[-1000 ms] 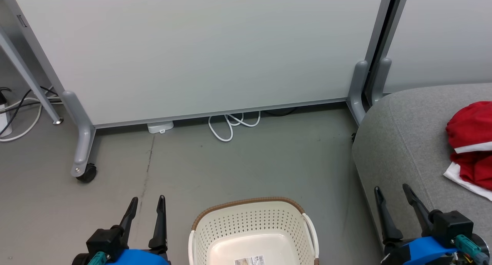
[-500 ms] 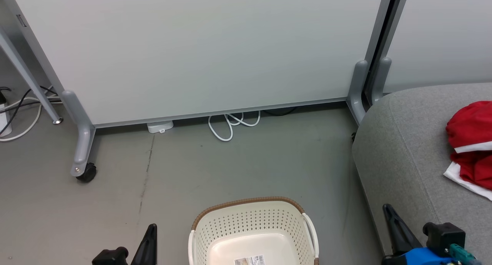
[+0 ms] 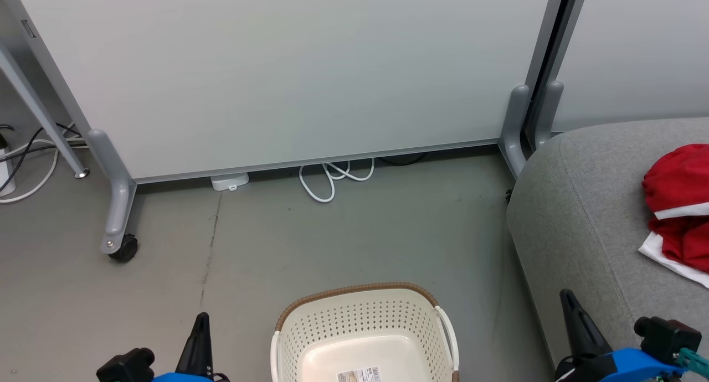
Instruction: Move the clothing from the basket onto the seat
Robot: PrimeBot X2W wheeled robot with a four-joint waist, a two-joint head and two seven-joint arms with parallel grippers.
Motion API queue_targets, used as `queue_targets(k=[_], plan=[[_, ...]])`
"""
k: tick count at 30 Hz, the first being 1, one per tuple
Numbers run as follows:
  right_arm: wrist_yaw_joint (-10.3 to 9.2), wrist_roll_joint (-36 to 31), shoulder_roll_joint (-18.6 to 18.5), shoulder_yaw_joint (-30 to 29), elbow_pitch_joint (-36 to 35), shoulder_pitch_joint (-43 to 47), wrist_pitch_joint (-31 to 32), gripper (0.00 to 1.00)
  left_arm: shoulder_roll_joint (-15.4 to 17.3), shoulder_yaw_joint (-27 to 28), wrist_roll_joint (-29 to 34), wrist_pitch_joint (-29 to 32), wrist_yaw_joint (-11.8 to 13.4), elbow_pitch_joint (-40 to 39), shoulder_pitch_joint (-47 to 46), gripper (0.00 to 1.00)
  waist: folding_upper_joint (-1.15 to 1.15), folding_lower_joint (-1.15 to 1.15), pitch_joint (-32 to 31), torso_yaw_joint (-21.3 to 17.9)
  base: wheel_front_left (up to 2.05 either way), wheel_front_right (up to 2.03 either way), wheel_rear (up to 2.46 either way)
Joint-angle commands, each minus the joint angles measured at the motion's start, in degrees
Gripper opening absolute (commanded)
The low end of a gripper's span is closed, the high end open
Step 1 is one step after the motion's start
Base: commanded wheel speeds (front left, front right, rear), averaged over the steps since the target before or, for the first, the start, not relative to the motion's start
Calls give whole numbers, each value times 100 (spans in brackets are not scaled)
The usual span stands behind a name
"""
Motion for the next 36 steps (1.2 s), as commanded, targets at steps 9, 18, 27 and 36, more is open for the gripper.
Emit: queue_targets(k=[9, 18, 27, 36], plan=[[1, 1048, -20, -65, -70, -292, 156, 0, 6, 192, -931, 242, -4, -246, -275, 0, 0, 0, 14, -11, 0, 0, 0], [1, 1828, -23, -103, -57, -374, 278, 0, -3, 307, -1627, 436, -5, -359, -349, 0, 0, 0, 26, -21, 0, 0, 0], [1, 2539, -26, -139, -45, -444, 388, 0, -11, 420, -2261, 611, -6, -459, -407, 0, 0, 0, 39, -32, 0, 0, 0], [2, 3124, -29, -168, -33, -518, 482, 0, -19, 501, -2774, 758, -7, -544, -469, 0, 0, 0, 50, -41, 0, 0, 0]])
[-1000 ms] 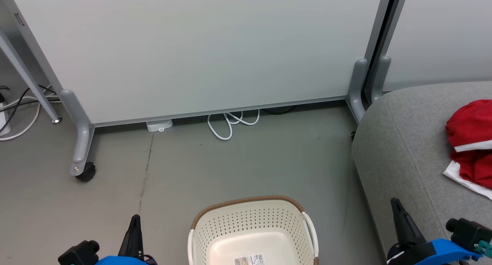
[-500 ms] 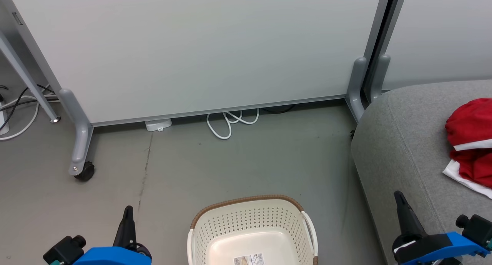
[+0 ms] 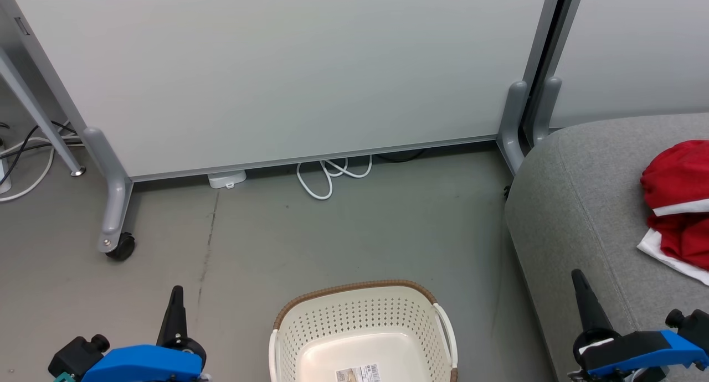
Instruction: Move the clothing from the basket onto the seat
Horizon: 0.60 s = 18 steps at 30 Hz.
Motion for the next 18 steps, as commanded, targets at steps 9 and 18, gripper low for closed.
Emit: queue_targets(k=[9, 18], plan=[[2, 694, -31, -48, -39, -239, 124, 0, -2, 121, -604, 166, -9, -170, -222, 0, 0, 0, 13, -10, 0, 0, 0], [2, 1247, -33, -75, -27, -293, 205, 0, -9, 196, -1093, 310, -11, -251, -283, 0, 0, 0, 25, -21, 0, 0, 0]])
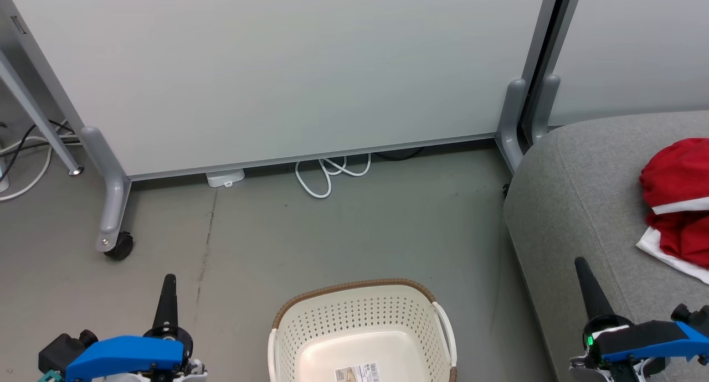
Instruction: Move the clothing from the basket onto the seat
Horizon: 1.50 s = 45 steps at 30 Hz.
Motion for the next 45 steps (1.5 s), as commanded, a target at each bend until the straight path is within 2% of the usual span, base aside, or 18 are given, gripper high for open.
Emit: queue_targets(k=[1, 45], plan=[[3, 144, -30, -18, -35, -117, 22, 0, -3, 29, -124, 50, -11, -85, -172, 0, 0, 0, 2, -1, 0, 0, 0], [4, 2304, -40, -125, 19, -326, 364, 0, -32, 356, -2047, 588, -17, -383, -356, 0, 0, 0, 64, -52, 0, 0, 0]])
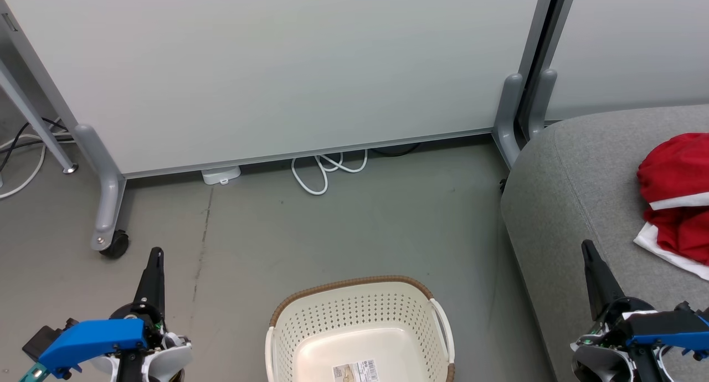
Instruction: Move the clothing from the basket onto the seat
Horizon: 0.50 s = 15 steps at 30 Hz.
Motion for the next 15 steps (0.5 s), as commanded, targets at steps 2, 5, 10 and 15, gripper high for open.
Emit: queue_targets(k=[2, 5, 10, 15], plan=[[4, 173, -33, -20, 6, -74, 42, 0, -11, 42, -150, 52, -17, -53, -112, 0, 0, 0, 4, -3, 0, 0, 0], [3, 295, -34, -24, 10, -92, 56, 0, -12, 57, -259, 86, -18, -66, -113, 0, 0, 0, 8, -6, 0, 0, 0], [4, 463, -34, -33, 15, -117, 88, 0, -15, 84, -411, 127, -18, -92, -135, 0, 0, 0, 14, -12, 0, 0, 0], [3, 443, -34, -31, 14, -116, 87, 0, -15, 82, -396, 124, -18, -90, -125, 0, 0, 0, 14, -12, 0, 0, 0]])
